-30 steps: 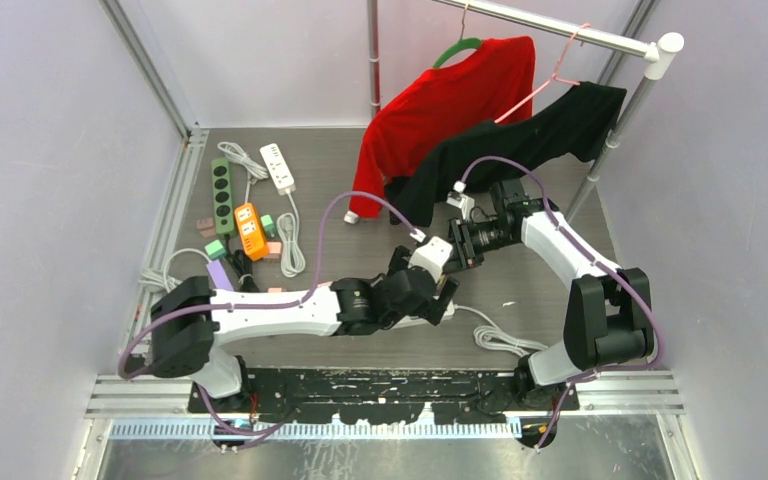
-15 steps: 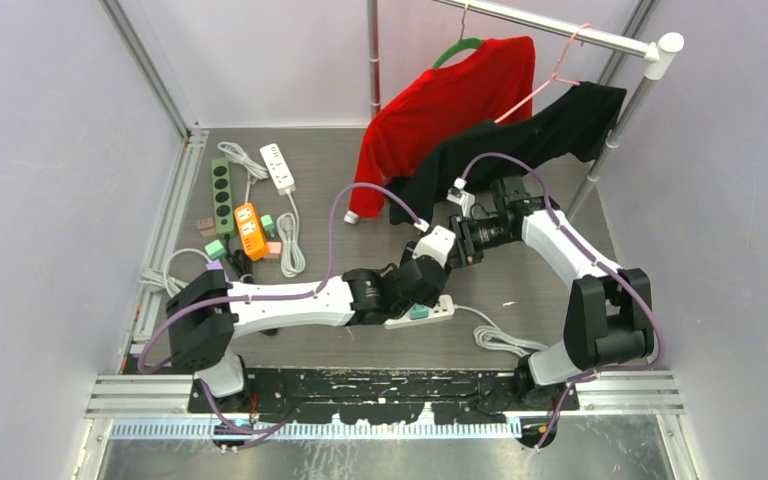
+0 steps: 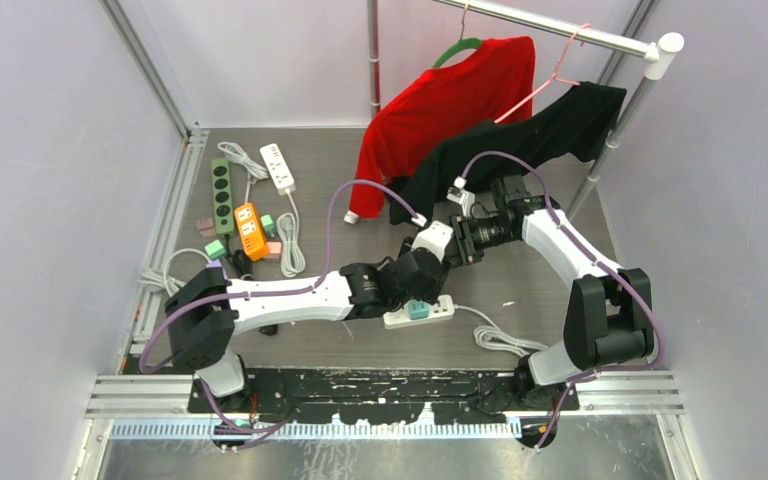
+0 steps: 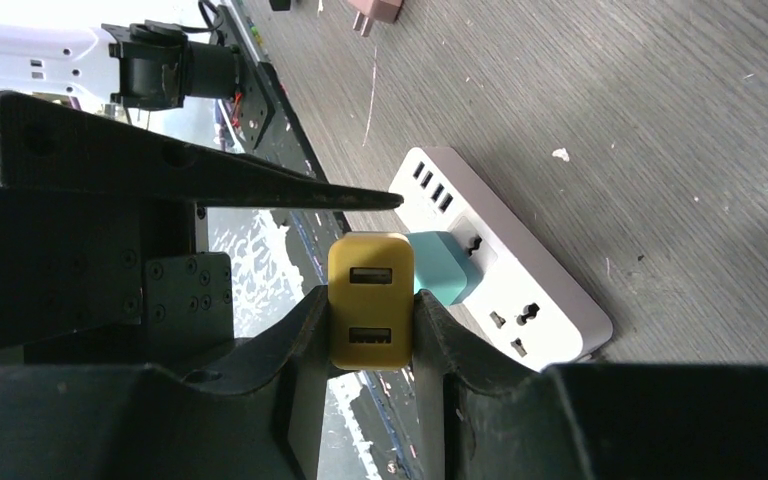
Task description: Pull the plug off the socket
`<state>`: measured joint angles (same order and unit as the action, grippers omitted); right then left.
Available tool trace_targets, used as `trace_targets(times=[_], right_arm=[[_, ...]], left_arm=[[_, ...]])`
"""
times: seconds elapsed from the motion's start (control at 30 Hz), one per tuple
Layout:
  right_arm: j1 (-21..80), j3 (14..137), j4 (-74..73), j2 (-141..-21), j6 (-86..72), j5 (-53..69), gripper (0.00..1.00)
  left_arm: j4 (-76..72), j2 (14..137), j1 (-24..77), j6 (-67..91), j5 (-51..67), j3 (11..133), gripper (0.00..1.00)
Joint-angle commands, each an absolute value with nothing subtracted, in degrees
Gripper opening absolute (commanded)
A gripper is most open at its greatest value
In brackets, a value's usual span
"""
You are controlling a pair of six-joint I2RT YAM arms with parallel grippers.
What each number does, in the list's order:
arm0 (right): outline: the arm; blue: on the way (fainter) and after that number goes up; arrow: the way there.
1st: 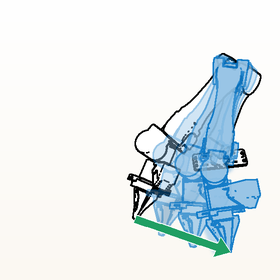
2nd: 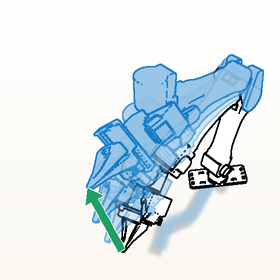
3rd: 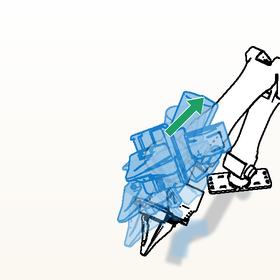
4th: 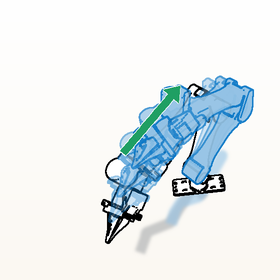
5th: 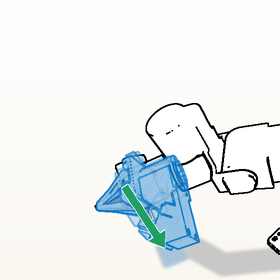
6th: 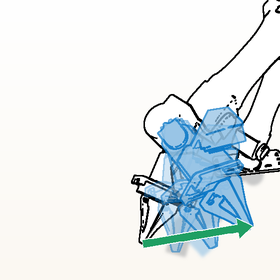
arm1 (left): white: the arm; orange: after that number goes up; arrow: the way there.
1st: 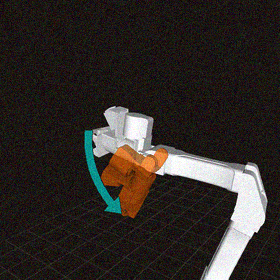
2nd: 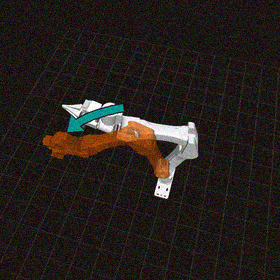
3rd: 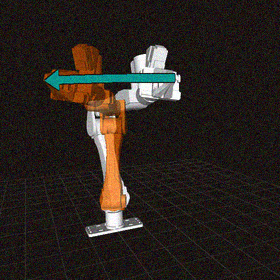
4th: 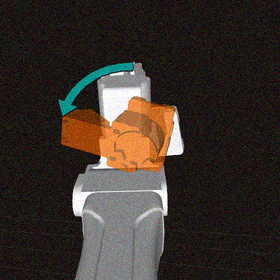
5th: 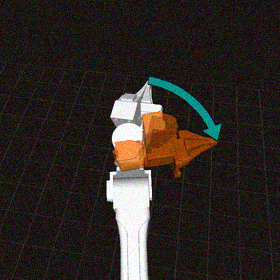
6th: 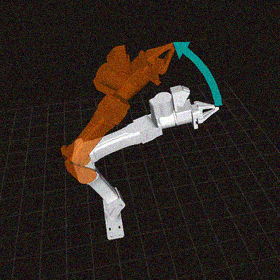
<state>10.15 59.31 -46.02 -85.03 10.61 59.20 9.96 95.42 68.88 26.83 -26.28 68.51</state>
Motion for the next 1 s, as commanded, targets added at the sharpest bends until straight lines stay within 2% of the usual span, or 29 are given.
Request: trace_targets(times=[0.0, 0.03, 0.1, 0.17, 0.3, 0.33, 0.37, 0.5, 0.7, 0.83, 0.97], right_arm=[[10.3, 61.2, -48.5, -84.6, 11.4, 61.4, 0.32], [10.2, 61.2, -48.7, -84.6, 11.5, 61.4, 0.36], [10.3, 61.6, -49.4, -84.6, 12.5, 61.3, 0.44], [10.3, 61.9, -50.1, -84.5, 13.3, 61.3, 0.51], [10.3, 62.5, -51.6, -83.9, 15.5, 60.4, 0.65], [10.3, 62.7, -52.4, -83.6, 16.8, 60.1, 0.92], [10.3, 63.0, -53.3, -83.3, 19.1, 59.8, 0.99], [10.2, 62.8, -53.4, -81.2, 22.2, 58.0, 1.00], [10.2, 62.3, -52.3, -80.1, 22.3, 55.6, 1.00], [10.2, 62.3, -52.2, -80.2, 22.3, 55.0, 1.00], [10.2, 62.2, -52.0, -80.0, 22.3, 54.9, 1.00]], left_arm=[[7.9, 94.2, 67.7, 26.1, -27.8, 69.9, 0.47], [7.8, 94.1, 67.6, 26.0, -27.8, 69.9, 0.30], [7.9, 93.9, 67.4, 26.0, -27.5, 69.7, 0.05], [8.1, 93.6, 67.2, 25.9, -27.4, 69.2, 0.00], [7.9, 91.6, 67.1, 25.8, -27.6, 65.8, 0.00], [7.7, 90.6, 67.0, 25.8, -27.6, 64.4, 0.00], [7.5, 89.1, 66.9, 25.8, -27.6, 62.7, 0.00], [7.6, 83.6, 66.3, 26.9, -30.1, 54.8, 0.00], [15.6, 74.0, 61.7, 30.3, -35.3, 47.1, 0.00], [17.5, 66.0, 54.6, 30.7, -35.5, 43.3, 0.00], [17.2, 59.4, 42.9, 32.8, -30.3, 39.8, 0.00]])
